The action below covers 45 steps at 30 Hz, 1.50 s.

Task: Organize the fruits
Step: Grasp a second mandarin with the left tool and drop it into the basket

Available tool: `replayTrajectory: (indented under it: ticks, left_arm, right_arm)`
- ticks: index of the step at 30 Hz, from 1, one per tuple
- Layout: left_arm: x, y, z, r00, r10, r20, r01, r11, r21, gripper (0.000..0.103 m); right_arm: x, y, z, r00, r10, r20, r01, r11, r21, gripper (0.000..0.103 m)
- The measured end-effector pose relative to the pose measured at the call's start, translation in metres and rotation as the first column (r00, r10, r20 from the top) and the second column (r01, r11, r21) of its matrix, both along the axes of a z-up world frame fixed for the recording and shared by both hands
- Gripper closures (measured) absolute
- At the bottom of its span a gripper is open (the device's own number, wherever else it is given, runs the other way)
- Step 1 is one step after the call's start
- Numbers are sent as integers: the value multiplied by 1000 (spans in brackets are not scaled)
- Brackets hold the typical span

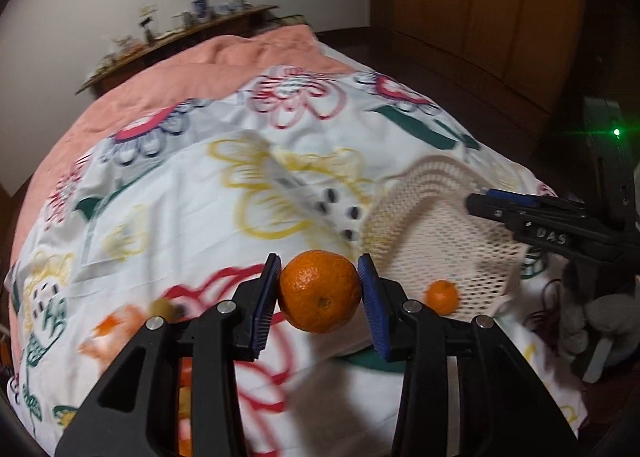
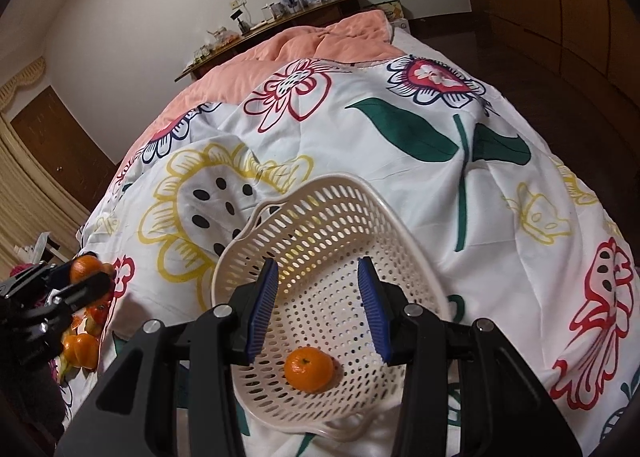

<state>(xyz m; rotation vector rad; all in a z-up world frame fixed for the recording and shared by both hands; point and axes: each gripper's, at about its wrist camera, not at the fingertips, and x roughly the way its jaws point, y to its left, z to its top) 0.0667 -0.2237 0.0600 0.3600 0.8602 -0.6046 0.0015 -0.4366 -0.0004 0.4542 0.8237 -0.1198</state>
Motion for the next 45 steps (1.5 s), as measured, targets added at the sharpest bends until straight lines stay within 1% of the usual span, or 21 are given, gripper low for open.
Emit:
replayTrajectory:
  ticks: [3, 7, 11, 12, 13, 14, 15, 16, 30, 32, 34, 39, 42, 45]
  left_arm:
    - [-3, -26, -9, 999, -42, -22, 42, 999, 13, 62]
    - [-6, -50, -21, 995, -81, -61, 82, 996, 19, 62]
    - [-8, -68, -29, 991, -110, -72, 113, 993, 37, 62]
    - [-8, -70, -30, 991, -113, -73, 116, 992, 41, 61]
    - [-7, -71, -30, 991, -112, -76, 115, 992, 42, 58]
    - [-6, -71, -30, 991, -108, -77, 111, 993, 34, 55]
    - [-5, -70, -29, 992, -101, -77, 104, 994, 28, 47]
    - [-3, -68, -28, 993, -92, -77, 94, 995, 21, 44]
    - [8, -38, -16, 998, 0, -57, 0, 1000, -4, 44]
    - [11, -31, -12, 998, 19, -52, -19, 1000, -8, 43]
    - [13, -25, -8, 998, 39, -44, -40, 999, -13, 38]
    - [18, -7, 1, 996, 89, -22, -89, 996, -18, 34]
    - [23, 9, 6, 992, 129, -10, -130, 991, -22, 30]
    - [27, 26, 10, 986, 170, -4, -170, 985, -24, 29]
  right_arm:
    - [-4, -5, -1, 1000, -6, 3, 6, 1000, 2, 61]
    - [-8, -10, -3, 1000, -13, 6, 13, 1000, 5, 61]
    - [-10, -14, -7, 1000, -19, 4, 19, 1000, 14, 61]
    - [-10, -14, -7, 1000, -20, 3, 20, 1000, 16, 61]
    - [-9, -15, -8, 1000, -21, 2, 21, 1000, 19, 61]
    - [-10, -15, -9, 1000, -21, 1, 21, 1000, 21, 61]
    - [-9, -15, -9, 1000, -21, 0, 21, 1000, 22, 61]
    - [-9, -15, -10, 1000, -21, 0, 21, 999, 24, 61]
    - [-4, -1, -4, 1000, 2, 7, -2, 1000, 20, 60]
    - [-4, 2, -3, 1000, 7, 8, -7, 1000, 19, 59]
    - [-3, 4, -2, 1000, 10, 12, -11, 1000, 17, 54]
    - [-2, 8, 1, 1000, 12, 19, -12, 1000, 16, 48]
    - [-3, 9, 3, 1000, 12, 23, -13, 1000, 20, 45]
    - [-2, 13, 3, 1000, 19, 24, -19, 1000, 20, 42]
